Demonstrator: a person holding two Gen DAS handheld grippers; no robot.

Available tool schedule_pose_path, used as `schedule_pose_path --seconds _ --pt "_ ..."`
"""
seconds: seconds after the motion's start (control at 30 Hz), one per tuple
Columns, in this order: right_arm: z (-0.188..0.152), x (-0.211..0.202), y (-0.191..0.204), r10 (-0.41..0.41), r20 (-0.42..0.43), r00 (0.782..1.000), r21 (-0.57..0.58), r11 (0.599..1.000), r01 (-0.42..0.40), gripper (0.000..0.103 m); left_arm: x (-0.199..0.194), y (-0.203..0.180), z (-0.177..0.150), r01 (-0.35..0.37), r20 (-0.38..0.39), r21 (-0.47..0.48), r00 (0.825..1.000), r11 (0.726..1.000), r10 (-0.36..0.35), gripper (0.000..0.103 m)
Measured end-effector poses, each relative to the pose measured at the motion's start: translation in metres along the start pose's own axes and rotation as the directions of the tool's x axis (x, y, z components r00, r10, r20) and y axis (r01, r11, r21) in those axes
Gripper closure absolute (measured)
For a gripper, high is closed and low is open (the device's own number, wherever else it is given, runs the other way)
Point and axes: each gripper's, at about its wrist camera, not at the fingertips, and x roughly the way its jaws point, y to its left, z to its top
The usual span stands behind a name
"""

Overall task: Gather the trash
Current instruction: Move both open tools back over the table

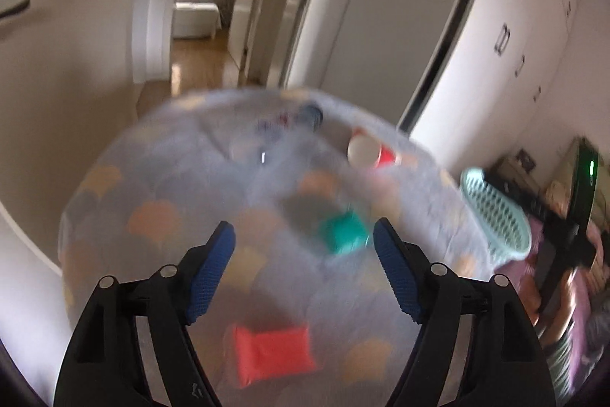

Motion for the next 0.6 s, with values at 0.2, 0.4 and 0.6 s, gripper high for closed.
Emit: schedule_pose_path --seconds 0.2,0.4,0.6 --pt "-0.025 0.031 0.063 0.099 -0.125 0.987 -0.088 0.99 -0.11 0.042 0.003 0.011 -0.048 -0.062 -0.128 0.006 0.99 0.998 0.062 0.021" --pt "-0.04 0.058 0.111 0.144 -0.21 0.967 -0.147 0.973 -0.177 0.042 0.009 0.012 -0.075 -0.131 -0.144 0.025 0.981 0.991 0.133 0.023" --pt "-0.046 0.074 0.129 0.143 -0.249 0.958 -0.173 0.967 -0.189 0.04 0.018 0.01 -0.081 -0.164 -0.139 0.044 0.976 0.985 0.169 0.026"
